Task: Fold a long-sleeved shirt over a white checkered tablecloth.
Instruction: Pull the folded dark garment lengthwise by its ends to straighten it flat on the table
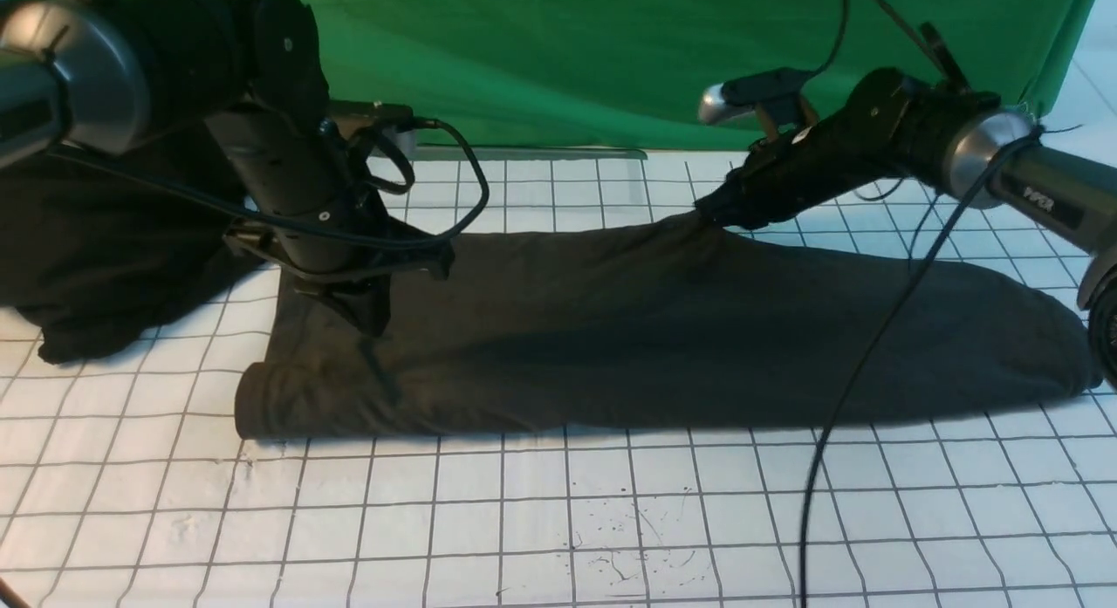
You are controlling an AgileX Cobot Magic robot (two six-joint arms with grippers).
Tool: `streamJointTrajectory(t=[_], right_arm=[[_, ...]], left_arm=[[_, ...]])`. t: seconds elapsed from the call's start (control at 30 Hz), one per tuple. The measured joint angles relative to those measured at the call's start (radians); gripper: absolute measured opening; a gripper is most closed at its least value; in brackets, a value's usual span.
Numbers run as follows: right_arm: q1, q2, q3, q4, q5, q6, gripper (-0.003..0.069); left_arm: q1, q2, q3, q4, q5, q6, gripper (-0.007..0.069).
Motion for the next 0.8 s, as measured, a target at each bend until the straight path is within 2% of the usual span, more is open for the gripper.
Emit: streamJointTrajectory(t=[0.03,0.13,0.17,0.3,0.4,0.43,0.47,0.6,0.63,0.67,0.7,0.73,0.77,0.8], right_arm=[[0.0,-0.001,-0.002,0.0,0.0,0.0,0.0006],[-0.073,-0.065,-0.052,-0.056,0.213,0.024,0.0008],[-0.082,-0.077,-0.055,-0.066,0.226,0.027,0.0008],[-0.204,-0.211,-0.083,-0.157,0.495,0.12,0.0012],[-0.27,-0.243,-0.079,-0.174,0.559,0.177,0.0032],[-0.325,-0.249,-0.062,-0.184,0.576,0.217,0.0082],[-0.33,-0.249,-0.058,-0.184,0.577,0.22,0.0082],[-0.398,-0.249,0.077,-0.234,0.592,0.256,0.034],[-0.398,-0.249,0.085,-0.234,0.593,0.258,0.0351],[-0.399,-0.248,0.142,-0.288,0.596,0.279,0.0444],[-0.399,-0.248,0.176,-0.316,0.595,0.293,0.0498],[-0.399,-0.248,0.182,-0.32,0.595,0.293,0.0508],[-0.399,-0.248,0.224,-0.343,0.586,0.311,0.0572],[-0.399,-0.248,0.248,-0.354,0.576,0.317,0.0605]], left_arm=[[0.0,0.0,0.0,0.0,0.002,0.0,-0.0001],[0.0,-0.011,0.0,0.004,0.021,0.002,-0.0001],[0.0,-0.013,0.0,0.004,0.021,0.002,-0.0001],[0.0,-0.083,0.039,0.002,-0.001,-0.001,0.0],[0.0,-0.12,0.099,-0.002,-0.046,-0.002,0.0],[0.0,-0.142,0.172,-0.004,-0.098,-0.005,0.0],[0.0,-0.144,0.181,-0.005,-0.113,-0.005,0.0],[0.0,-0.138,0.355,0.009,-0.245,-0.013,0.0],[0.0,-0.137,0.361,0.011,-0.25,-0.017,0.0],[0.002,-0.129,0.401,0.031,-0.282,-0.037,0.0],[0.004,-0.124,0.416,0.043,-0.291,-0.048,0.0],[0.005,-0.125,0.416,0.043,-0.293,-0.051,0.0],[0.012,-0.118,0.43,0.049,-0.303,-0.064,0.0],[0.021,-0.114,0.435,0.056,-0.307,-0.071,0.0]])
